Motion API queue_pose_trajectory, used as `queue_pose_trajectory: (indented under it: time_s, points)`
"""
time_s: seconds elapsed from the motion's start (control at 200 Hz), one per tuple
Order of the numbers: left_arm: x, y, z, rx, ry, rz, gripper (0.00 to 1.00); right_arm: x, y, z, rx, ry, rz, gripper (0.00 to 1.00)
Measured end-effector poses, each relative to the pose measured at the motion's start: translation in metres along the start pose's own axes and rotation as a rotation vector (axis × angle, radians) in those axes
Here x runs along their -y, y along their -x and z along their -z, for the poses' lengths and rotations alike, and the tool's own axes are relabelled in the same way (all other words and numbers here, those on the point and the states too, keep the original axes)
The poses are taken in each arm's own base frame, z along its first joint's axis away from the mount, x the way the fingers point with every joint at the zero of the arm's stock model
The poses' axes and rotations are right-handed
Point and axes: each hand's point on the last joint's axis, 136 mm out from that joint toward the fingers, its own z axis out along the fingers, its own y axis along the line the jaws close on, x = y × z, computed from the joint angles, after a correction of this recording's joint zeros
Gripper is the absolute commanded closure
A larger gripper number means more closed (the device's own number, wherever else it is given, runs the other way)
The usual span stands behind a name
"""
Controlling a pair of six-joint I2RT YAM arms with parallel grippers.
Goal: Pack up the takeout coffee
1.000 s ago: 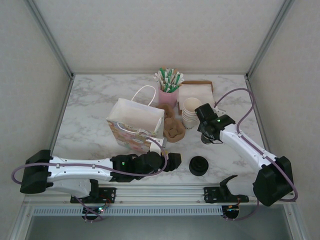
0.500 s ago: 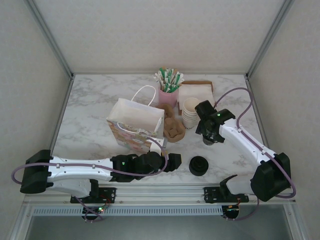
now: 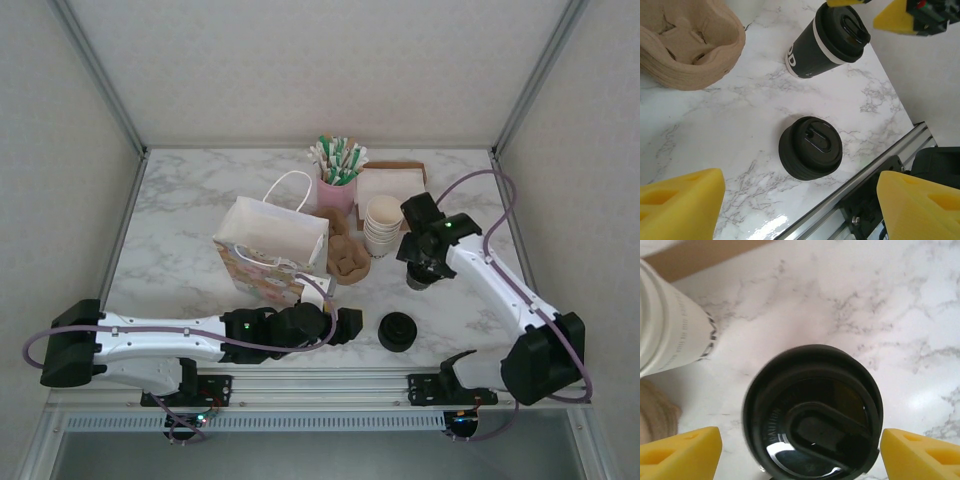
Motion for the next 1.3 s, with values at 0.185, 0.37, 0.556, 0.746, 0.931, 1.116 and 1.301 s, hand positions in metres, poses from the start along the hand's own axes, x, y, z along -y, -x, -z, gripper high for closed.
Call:
queue_pose_trajectory:
  time_s: [0.185,0.37,0.556,0.746,0.931,1.116,1.301]
  points:
    - [0.004,0.009,0.011,0.015,-0.018,-0.035,0.20,-0.009,0.018,0.031,0.121,0.114,0.113,0.16]
    - [0.008,0.017,0.021,0.026,-0.034,-0.079,0.20,-0.034,0.025,0.051,0.173,0.250,0.366,0.12]
    - [0.006,0.028,0.042,0.043,-0.050,-0.124,0.19,-0.043,0.035,0.075,0.235,0.265,0.660,0.14]
    - [0.000,0.051,0.077,0.106,-0.072,-0.136,0.19,-0.027,0.046,0.081,0.208,0.174,0.556,0.26]
    - [-0.020,0.069,0.101,0.162,-0.034,-0.127,0.13,-0.007,0.028,0.070,0.045,0.105,0.153,0.35]
    - [-0.035,0.075,0.112,0.177,0.002,-0.121,0.11,0.014,-0.020,0.042,-0.062,0.068,-0.157,0.28]
    - [-0.042,0.072,0.111,0.161,0.028,-0.131,0.11,0.023,-0.019,0.037,-0.045,0.010,-0.296,0.23]
